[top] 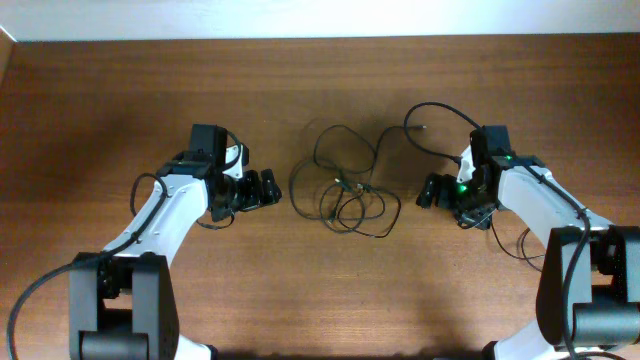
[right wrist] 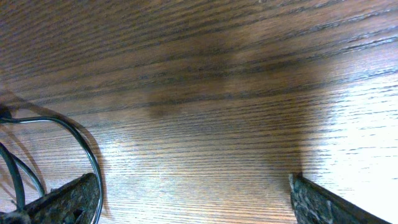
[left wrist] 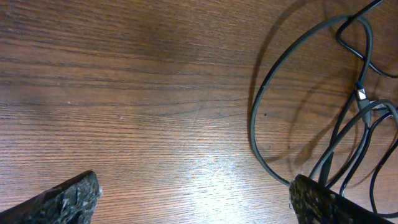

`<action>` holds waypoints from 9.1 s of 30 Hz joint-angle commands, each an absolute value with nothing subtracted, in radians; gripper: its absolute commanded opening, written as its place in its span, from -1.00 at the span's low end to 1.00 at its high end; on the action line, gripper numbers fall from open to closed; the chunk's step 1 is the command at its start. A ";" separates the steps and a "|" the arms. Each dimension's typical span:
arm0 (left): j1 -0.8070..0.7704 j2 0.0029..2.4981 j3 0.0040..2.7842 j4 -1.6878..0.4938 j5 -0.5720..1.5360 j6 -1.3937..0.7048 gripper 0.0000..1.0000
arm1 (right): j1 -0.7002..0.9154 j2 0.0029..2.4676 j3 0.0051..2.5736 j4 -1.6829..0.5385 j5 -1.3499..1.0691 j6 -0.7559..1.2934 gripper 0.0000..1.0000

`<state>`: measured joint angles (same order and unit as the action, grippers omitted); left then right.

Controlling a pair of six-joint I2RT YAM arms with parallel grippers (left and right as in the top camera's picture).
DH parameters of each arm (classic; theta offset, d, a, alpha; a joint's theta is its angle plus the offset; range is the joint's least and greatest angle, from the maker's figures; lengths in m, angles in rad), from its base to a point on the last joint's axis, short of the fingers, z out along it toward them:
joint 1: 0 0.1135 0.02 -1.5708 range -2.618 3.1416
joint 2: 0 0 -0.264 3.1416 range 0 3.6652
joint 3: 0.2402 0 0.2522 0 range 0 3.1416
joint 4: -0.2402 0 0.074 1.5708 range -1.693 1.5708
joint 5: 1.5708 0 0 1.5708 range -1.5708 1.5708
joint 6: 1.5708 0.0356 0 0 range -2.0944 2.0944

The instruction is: Untangle cables

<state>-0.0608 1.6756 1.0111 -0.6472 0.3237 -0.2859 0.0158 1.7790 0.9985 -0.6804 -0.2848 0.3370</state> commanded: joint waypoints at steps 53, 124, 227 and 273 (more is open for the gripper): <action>-0.348 1.676 1.590 -0.825 -0.076 -0.361 0.98 | 0.000 1.779 1.027 -0.329 -0.669 0.292 0.70; -0.383 0.773 1.590 -0.960 -0.787 -0.433 -1.00 | 0.150 1.777 1.027 -0.136 -1.190 0.271 0.96; -0.123 2.104 1.810 -1.466 -0.160 -0.138 0.99 | 0.680 0.766 1.027 -0.577 0.263 0.473 -0.92; 0.107 2.115 1.967 -1.435 -0.089 -0.254 0.98 | 0.679 0.888 1.027 -0.535 0.267 0.450 -0.89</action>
